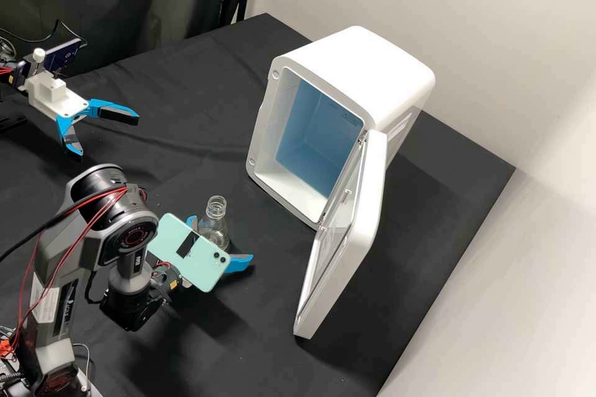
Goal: Place the flask in the incubator
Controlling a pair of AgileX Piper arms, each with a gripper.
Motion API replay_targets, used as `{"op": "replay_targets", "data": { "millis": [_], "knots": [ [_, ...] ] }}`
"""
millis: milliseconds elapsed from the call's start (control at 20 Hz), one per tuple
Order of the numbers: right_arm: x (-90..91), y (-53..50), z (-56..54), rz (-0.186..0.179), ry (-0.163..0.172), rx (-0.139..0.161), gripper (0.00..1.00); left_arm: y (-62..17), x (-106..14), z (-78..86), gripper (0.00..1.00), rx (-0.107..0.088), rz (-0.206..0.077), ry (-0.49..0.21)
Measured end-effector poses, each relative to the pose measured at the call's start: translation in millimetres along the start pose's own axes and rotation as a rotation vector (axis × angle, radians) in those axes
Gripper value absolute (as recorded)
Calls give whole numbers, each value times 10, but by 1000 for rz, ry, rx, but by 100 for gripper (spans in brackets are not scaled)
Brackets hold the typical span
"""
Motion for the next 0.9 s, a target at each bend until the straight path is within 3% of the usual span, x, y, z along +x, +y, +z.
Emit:
{"op": "replay_targets", "data": {
  "millis": [150, 249, 399, 649, 748, 898],
  "knots": [
    [58, 20, -48, 9, 22, -11, 100, -14, 5, -8, 100, -7, -7, 1],
    [96, 18, -90, 20, 27, -34, 100, -15, 6, -9, 100, -8, -7, 1],
    [148, -5, -140, 27, 31, -109, 100, -24, 9, -14, 100, -12, -11, 2],
    [250, -67, -176, 45, 17, -201, 100, -34, 13, -20, 100, -16, -16, 3],
    [264, -91, -186, 42, 14, -218, 100, -34, 13, -20, 100, -16, -16, 3],
    [266, -97, -193, 43, 12, -218, 100, -34, 13, -20, 100, -16, -16, 3]
  ]
}}
